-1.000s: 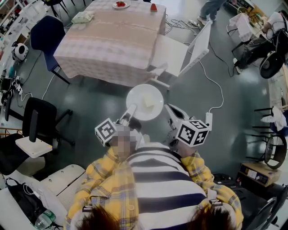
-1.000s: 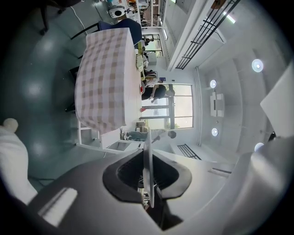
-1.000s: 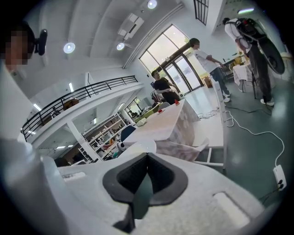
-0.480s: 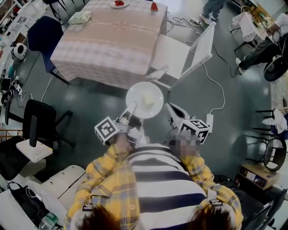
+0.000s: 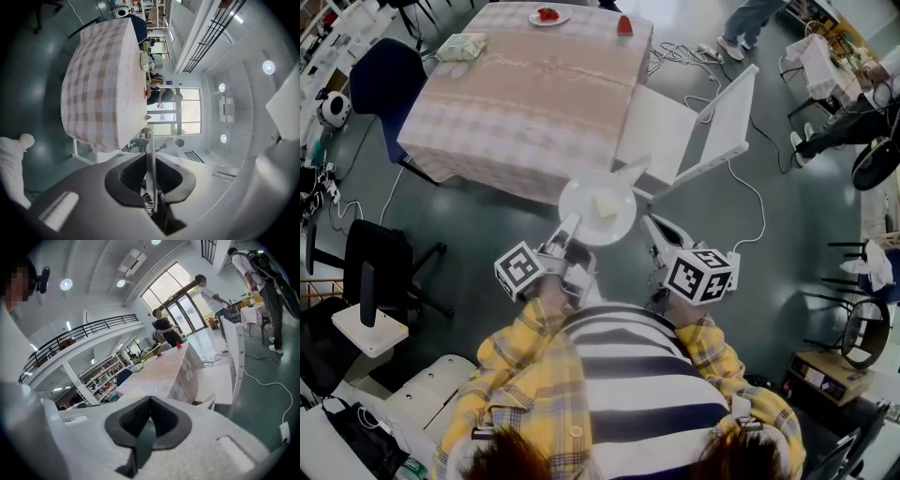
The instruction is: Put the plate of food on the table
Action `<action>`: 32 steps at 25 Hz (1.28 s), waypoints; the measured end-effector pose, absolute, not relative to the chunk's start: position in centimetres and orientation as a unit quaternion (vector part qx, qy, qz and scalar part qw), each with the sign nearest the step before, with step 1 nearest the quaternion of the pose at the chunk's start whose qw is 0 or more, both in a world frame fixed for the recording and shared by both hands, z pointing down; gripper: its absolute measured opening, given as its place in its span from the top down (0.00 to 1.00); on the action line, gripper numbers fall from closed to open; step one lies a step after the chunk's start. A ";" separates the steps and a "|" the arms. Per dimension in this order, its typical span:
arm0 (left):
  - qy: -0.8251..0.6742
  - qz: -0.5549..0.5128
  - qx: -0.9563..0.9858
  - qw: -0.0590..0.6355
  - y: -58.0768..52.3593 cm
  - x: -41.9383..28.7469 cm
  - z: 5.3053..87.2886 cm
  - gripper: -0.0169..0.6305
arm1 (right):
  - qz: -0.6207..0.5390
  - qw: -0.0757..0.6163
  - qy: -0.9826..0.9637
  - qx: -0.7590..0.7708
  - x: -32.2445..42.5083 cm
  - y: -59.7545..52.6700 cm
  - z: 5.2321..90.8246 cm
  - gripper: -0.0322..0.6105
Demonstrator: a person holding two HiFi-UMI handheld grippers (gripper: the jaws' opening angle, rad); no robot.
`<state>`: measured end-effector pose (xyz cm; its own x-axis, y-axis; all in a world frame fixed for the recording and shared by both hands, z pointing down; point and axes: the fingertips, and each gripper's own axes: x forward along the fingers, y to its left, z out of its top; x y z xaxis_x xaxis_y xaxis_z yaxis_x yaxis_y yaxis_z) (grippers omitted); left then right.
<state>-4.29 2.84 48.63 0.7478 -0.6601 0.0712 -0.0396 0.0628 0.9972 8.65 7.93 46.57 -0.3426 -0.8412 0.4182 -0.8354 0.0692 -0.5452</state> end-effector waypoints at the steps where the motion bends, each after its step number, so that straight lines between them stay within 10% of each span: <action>1: -0.270 -0.229 0.645 0.677 2.3 -4.1 48.6 0.95 | -0.370 0.003 0.731 -0.574 8.8 7.3 46.6 0.95; 32: -0.288 -0.255 0.633 0.671 -14.7 1.2 48.6 0.95 | -0.364 -0.024 0.749 -0.553 14.4 -12.1 47.1 0.95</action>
<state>1.20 -14.69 48.55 0.7038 -0.7075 0.0644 -0.0230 0.0679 0.9974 14.38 -12.08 47.09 -0.3880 -0.8105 0.4388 -0.8460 0.1242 -0.5185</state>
